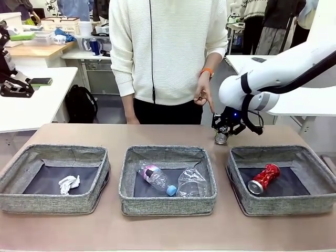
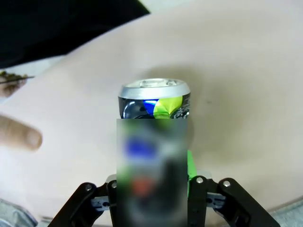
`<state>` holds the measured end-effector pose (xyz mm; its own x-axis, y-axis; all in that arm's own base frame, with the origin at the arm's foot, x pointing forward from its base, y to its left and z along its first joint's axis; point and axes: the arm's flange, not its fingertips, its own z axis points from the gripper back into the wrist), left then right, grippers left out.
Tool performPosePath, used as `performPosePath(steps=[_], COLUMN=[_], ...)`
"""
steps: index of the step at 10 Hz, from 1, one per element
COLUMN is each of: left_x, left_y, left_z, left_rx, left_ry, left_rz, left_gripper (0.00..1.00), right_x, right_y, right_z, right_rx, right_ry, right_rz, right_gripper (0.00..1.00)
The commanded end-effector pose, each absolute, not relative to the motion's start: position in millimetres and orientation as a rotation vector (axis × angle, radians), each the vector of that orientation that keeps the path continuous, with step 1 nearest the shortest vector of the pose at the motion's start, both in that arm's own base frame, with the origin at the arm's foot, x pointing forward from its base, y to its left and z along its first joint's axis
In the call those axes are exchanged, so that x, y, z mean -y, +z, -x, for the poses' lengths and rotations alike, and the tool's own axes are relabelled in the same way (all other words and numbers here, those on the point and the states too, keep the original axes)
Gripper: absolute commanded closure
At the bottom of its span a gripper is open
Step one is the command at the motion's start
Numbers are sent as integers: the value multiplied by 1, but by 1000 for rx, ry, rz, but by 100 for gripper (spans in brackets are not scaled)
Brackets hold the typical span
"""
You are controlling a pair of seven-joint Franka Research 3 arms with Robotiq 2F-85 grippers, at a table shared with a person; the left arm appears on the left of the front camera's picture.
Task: Sort the waste into the appropriate baskets.
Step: Pick up the waste item pointed out by the person.
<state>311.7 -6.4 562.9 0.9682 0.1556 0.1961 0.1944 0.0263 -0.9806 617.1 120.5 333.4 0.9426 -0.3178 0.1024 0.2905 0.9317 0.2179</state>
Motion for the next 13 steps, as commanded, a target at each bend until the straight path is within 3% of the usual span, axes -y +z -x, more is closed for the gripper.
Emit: performPosePath(steps=[1,3,6,10,11,13], left_x=[5,5,5,5,5,5], left_y=[566,566,566,566,566,566], left_z=[-311,-311,-311,-311,-311,-311], left_rx=[288,288,288,288,288,288], left_ry=[-47,-47,-47,-47,-47,-47], left_rz=[1570,1570,1570,1570,1570,1570], left_gripper=[0,0,0,0,0,0], right_x=[-92,-95,-131,-121,-131,-183], right_y=[395,438,451,463,459,501], right_z=[-561,-487,-388,-415,-391,-365], right_rx=[116,160,398,304,342,328], right_ry=[-391,-291,-104,-184,-139,-81], right_rz=[-126,-188,-202,-173,-159,-183], right_gripper=[100,100,100,100,56,56])
